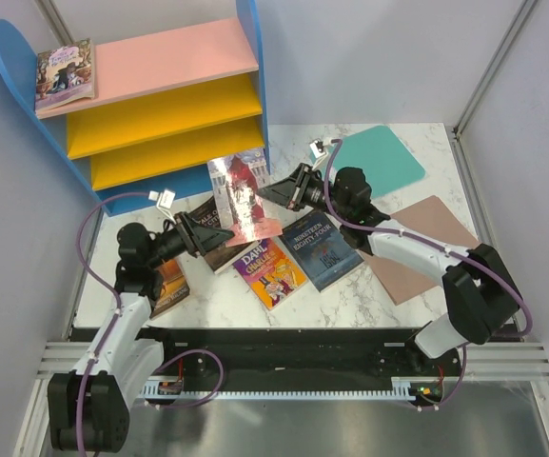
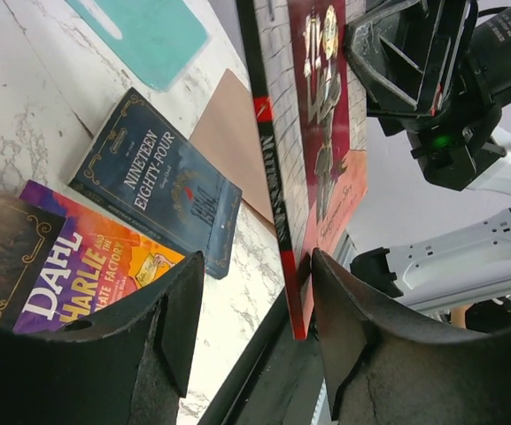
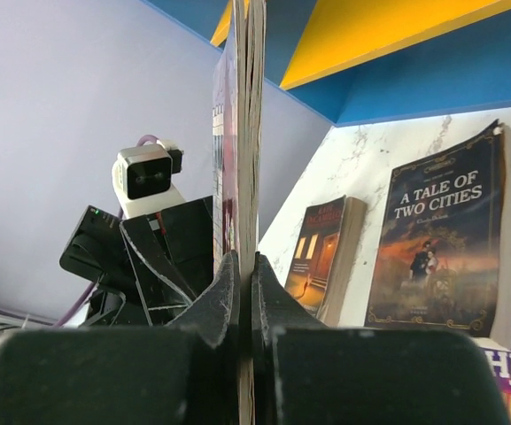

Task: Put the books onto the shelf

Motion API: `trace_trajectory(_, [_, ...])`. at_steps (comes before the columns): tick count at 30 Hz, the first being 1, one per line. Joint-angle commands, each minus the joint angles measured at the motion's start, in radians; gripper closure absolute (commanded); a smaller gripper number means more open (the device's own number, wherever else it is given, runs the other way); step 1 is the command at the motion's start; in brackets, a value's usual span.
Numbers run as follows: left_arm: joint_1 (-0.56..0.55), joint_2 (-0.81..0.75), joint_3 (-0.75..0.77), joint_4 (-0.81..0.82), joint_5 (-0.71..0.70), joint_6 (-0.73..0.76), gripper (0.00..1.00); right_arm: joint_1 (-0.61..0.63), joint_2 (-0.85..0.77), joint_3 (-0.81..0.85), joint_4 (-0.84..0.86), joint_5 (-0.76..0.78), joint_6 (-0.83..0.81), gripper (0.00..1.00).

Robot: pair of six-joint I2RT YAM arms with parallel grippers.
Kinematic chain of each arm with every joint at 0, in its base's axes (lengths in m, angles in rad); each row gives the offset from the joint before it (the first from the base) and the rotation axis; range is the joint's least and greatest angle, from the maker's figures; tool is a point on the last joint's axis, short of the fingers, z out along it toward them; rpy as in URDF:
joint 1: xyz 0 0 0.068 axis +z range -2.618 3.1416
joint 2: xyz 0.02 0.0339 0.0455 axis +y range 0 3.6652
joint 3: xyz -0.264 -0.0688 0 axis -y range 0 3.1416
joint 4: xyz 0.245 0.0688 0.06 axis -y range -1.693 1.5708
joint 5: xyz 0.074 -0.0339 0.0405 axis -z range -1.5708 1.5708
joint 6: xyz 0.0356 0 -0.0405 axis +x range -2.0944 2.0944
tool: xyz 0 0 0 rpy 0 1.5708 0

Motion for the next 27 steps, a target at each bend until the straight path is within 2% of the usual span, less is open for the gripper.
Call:
trace_trajectory(1, [-0.015, 0.001, 0.0, 0.085, -0.008, -0.043, 0.42, 0.046, 0.027, 0.081, 0.044, 0.014, -0.012, 1.0])
trace_trajectory(2, [-0.019, 0.005, 0.001, 0.089, -0.008, -0.047, 0.43, 0.049, 0.032, 0.081, 0.046, 0.017, -0.012, 1.0])
trace_trajectory(5, [-0.033, 0.015, 0.0, 0.116, -0.007, -0.058, 0.54, 0.059, 0.056, 0.084, 0.075, 0.019, 0.006, 1.0])
trace_trajectory(6, [-0.038, 0.013, -0.002, 0.119, -0.013, -0.059, 0.66, 0.06, 0.061, 0.085, 0.078, 0.019, 0.008, 1.0])
trace_trajectory(8, [-0.039, 0.004, -0.005, 0.119, -0.021, -0.069, 0.81, 0.062, 0.067, 0.085, 0.079, 0.025, 0.009, 1.0])
trace_trajectory(9, [-0.039, -0.002, -0.008, 0.117, -0.033, -0.073, 0.98, 0.062, 0.065, 0.085, 0.075, 0.028, 0.006, 1.0])
trace_trajectory(12, [-0.039, -0.033, 0.007, 0.088, -0.053, -0.076, 0.98, 0.06, 0.042, 0.088, 0.001, 0.071, -0.04, 0.97])
trace_trajectory(14, [-0.039, -0.038, 0.04, 0.032, -0.048, -0.05, 0.98, 0.06, 0.015, 0.095, -0.072, 0.109, -0.089, 0.85])
trace_trajectory(15, [-0.039, -0.031, 0.085, 0.005, -0.039, -0.037, 0.98, 0.06, -0.011, 0.093, -0.095, 0.123, -0.104, 0.75])
trace_trajectory(17, [-0.039, -0.022, 0.15, -0.094, -0.033, 0.017, 0.98, 0.06, -0.039, 0.085, -0.164, 0.169, -0.156, 0.69])
trace_trajectory(18, [-0.039, -0.01, 0.222, -0.129, -0.024, 0.037, 0.98, 0.06, -0.069, 0.072, -0.187, 0.181, -0.17, 0.6])
trace_trajectory(22, [-0.039, 0.068, 0.449, -0.336, -0.005, 0.153, 0.98, 0.06, -0.161, -0.009, -0.272, 0.259, -0.219, 0.37])
trace_trajectory(27, [-0.038, 0.255, 0.786, -0.492, 0.129, 0.149, 0.98, 0.085, -0.255, -0.164, -0.339, 0.353, -0.264, 0.23])
